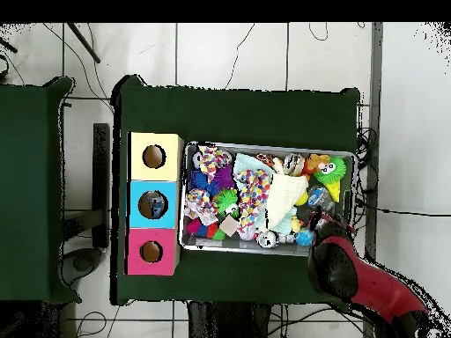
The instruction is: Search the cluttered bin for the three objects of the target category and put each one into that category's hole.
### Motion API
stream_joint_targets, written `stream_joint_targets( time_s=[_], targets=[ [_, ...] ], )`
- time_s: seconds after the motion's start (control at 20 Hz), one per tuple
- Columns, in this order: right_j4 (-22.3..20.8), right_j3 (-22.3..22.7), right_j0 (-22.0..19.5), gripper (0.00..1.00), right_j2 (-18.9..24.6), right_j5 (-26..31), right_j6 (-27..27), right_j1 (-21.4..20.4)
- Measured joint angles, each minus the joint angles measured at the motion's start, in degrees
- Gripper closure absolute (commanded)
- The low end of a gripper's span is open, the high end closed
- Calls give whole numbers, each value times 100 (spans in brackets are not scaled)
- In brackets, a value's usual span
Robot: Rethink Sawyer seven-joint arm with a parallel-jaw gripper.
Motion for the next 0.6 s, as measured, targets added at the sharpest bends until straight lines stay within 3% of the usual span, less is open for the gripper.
stream_joint_targets(
  time_s=[0.6],
  targets=[
    [-61, -299, -176, 0, 254, -111, -1, 815]
  ],
)
